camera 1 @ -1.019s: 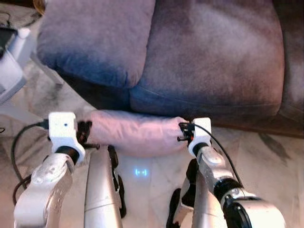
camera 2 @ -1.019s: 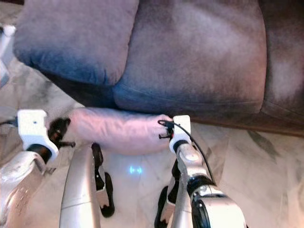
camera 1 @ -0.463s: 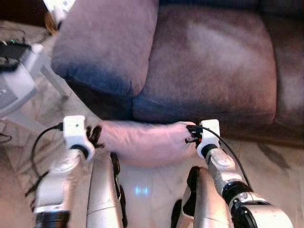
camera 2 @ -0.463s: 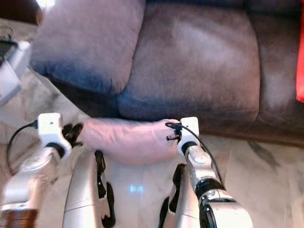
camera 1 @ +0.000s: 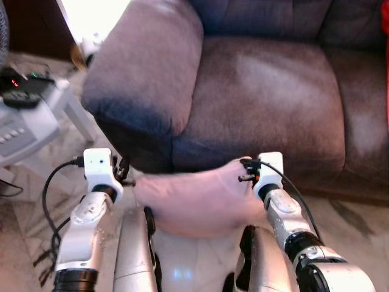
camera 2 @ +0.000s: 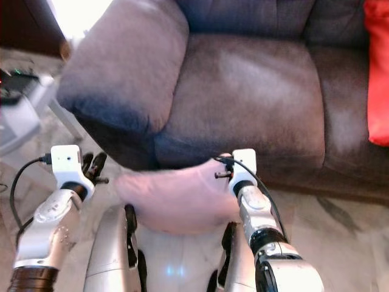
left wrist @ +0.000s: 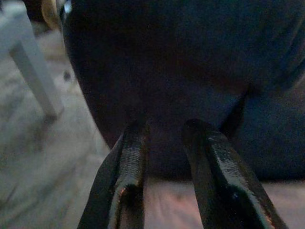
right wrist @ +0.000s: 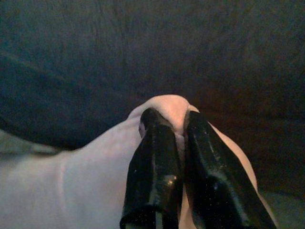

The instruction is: Move the pillow to the sofa from floor

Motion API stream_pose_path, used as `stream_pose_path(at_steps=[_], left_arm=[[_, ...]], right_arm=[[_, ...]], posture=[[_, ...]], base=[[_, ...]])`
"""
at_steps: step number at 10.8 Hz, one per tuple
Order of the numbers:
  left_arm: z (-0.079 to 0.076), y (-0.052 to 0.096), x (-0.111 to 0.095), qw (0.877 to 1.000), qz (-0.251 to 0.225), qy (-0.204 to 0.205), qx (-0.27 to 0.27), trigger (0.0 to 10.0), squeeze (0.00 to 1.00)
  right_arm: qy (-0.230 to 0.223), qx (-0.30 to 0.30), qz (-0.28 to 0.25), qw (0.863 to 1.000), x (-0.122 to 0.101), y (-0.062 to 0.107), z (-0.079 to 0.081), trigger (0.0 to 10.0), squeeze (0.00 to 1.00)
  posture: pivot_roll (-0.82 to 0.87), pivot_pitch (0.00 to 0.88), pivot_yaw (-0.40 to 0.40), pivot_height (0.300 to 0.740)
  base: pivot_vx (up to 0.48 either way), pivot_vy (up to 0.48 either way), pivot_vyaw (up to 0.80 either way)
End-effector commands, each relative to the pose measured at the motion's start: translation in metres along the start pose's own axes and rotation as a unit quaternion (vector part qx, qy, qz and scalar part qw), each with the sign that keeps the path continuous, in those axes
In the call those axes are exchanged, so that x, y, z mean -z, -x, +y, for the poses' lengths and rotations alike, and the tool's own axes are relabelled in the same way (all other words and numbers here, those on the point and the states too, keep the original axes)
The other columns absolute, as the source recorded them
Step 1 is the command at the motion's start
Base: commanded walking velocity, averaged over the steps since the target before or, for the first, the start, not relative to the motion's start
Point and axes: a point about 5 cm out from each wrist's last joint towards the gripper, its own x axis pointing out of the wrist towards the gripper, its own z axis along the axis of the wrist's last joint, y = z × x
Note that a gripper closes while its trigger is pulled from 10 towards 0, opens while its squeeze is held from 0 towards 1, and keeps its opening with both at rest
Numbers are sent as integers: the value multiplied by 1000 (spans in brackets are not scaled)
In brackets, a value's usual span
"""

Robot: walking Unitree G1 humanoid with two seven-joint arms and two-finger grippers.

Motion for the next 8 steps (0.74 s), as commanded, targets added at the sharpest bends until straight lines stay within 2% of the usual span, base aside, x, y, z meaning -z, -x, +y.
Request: stream_pose_path(at_steps=[1, 3, 5, 6, 8], left_arm=[[-1, -1, 0, 1000, -7, -12, 0, 10000, 0], [-5, -11, -11, 999, -40, -24, 4, 10000, 0], [-14, -21, -22, 997, -80, -7, 12, 10000, 0], [-18, -22, -25, 996, -92, -4, 15, 10000, 0], [-31, -20, -37, 990, -135, -25, 36, 10000, 0]], right_arm=[[-1, 40, -122, 992, -51, -3, -19, 10000, 0], [15, 36, -174, 984, -72, -1, -14, 10000, 0], [22, 21, -248, 968, -113, 3, 0, 10000, 0], [18, 18, -260, 965, -121, 4, 3, 10000, 0], [30, -5, -295, 955, -137, 19, 22, 10000, 0]], posture=[[132, 51, -57, 529], [120, 30, -46, 529], [101, 10, -37, 529], [97, 4, -37, 529], [91, 0, -44, 529]], base=[[0, 0, 0], [0, 0, 0], [0, 0, 0], [0, 0, 0], [0, 0, 0]])
